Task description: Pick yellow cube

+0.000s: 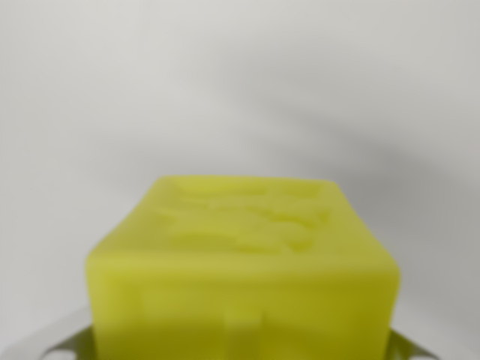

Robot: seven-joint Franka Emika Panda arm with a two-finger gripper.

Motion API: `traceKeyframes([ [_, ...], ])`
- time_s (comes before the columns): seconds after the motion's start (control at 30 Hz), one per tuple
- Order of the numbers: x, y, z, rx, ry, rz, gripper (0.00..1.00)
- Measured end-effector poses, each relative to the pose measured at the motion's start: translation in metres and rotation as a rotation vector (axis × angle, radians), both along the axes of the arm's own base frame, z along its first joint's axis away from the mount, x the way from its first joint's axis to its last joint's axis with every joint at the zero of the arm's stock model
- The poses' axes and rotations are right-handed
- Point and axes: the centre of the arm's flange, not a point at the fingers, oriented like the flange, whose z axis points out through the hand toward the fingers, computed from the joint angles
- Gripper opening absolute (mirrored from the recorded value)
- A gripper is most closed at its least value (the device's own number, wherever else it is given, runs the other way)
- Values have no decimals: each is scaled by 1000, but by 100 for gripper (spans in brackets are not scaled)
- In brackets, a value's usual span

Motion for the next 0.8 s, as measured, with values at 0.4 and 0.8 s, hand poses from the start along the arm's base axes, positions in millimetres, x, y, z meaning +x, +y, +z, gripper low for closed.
traceKeyframes([
  [0.4, 0, 0, 30, 0, 0, 0, 0],
  [0.8, 0, 0, 60, 0, 0, 0, 0],
])
